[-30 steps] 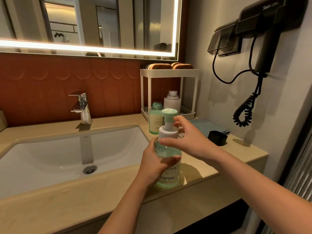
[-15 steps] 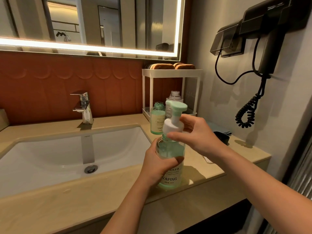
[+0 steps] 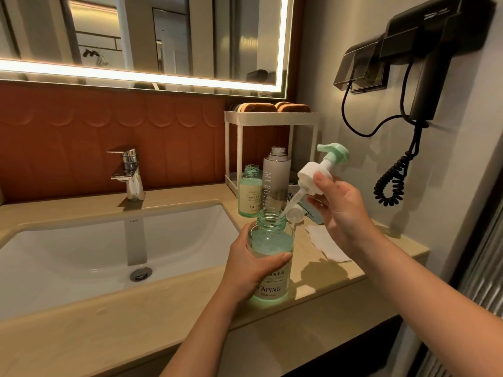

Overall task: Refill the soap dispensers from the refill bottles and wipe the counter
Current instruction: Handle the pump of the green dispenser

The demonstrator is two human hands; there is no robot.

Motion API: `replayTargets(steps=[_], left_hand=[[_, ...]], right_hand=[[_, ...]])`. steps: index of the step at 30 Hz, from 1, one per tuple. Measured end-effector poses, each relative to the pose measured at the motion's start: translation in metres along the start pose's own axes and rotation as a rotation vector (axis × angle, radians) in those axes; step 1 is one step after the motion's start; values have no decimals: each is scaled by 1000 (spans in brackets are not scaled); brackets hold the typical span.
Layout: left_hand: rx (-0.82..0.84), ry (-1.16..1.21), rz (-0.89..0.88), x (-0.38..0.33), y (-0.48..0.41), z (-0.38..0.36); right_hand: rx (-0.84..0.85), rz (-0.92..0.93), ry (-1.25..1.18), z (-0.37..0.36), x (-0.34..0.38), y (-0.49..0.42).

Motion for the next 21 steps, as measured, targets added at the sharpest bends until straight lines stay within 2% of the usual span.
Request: replayTargets(steps=[6,11,16,21], left_hand=[[8,-2,1,0,1,0],[18,-29,9,4,-4,1],[11,-70,-1,5,-11,7],[3,-90,10,10,-26,11]], right_hand=[[-165,-69,-130,26,-6,-6],[-305,-93,-93,52,-4,-11],[-381,-134,182,79,-8,-19],[-230,-201,574,86,-31,-38]])
Point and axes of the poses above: each hand's wrist, its own y-axis away from the middle knuckle, its own z-axis out of the back of the hand, x = y × z, the point moved 9 cm from there along -y, towards the middle knuckle, and after that the axes turned 5 degrees about -x, right-handed, at the moved point
